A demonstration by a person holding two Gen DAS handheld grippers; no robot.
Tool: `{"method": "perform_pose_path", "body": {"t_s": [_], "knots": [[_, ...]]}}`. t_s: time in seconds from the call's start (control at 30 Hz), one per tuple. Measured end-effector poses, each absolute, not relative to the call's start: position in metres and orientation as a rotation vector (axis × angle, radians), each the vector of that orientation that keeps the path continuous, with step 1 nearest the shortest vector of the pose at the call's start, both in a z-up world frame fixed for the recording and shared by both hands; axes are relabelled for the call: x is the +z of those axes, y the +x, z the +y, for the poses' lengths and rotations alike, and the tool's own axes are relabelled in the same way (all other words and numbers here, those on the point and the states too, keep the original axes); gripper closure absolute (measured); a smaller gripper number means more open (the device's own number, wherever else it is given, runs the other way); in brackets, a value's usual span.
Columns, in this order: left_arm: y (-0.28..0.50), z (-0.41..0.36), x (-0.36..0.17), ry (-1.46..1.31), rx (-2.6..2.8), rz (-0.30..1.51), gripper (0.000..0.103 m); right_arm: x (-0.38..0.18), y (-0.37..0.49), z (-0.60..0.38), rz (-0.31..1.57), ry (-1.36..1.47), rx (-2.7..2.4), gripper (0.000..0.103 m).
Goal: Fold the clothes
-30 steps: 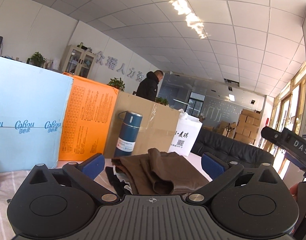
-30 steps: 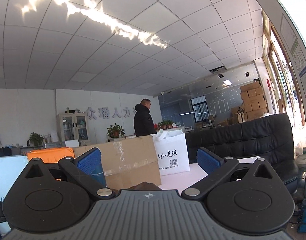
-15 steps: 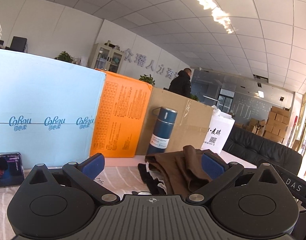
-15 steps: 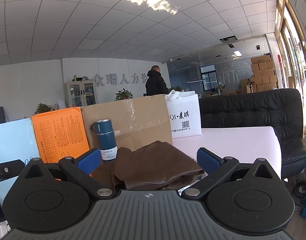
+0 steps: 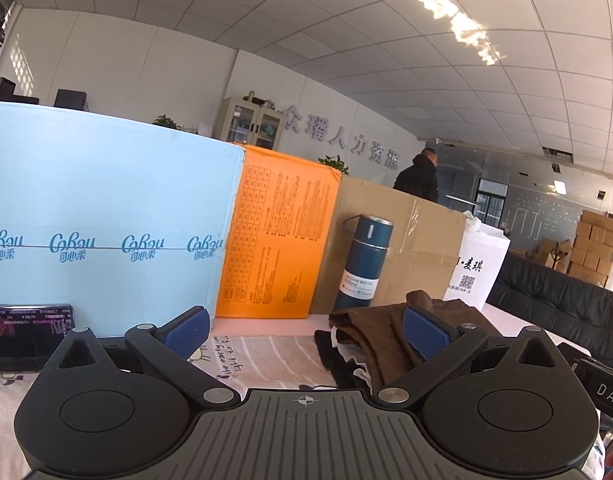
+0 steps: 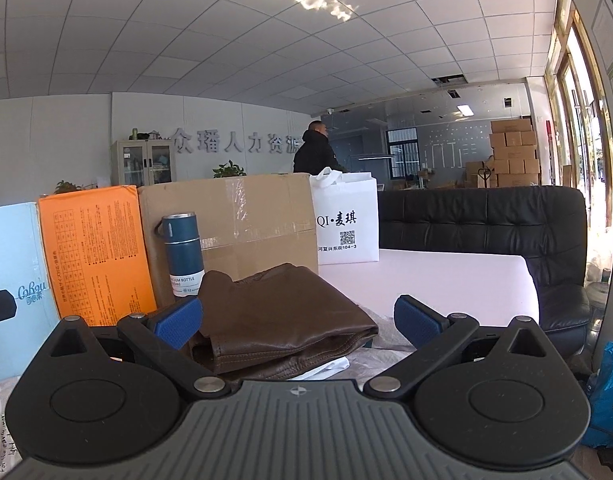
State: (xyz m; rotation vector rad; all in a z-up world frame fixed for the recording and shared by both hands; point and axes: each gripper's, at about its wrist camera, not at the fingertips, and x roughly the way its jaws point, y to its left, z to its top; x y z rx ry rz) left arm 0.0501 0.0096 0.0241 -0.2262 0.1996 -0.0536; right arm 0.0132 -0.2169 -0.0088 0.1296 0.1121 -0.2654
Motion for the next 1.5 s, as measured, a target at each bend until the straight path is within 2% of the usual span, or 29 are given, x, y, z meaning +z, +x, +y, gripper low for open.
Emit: {"method": "perform_pose_path", "body": {"t_s": [1.5], "knots": [[0.048,-0.008,0.016,-0.057,-0.067,0.216,0.0,-0.022,0.027,-0.23,0.218,0.125,-0.269,0.0]]}}
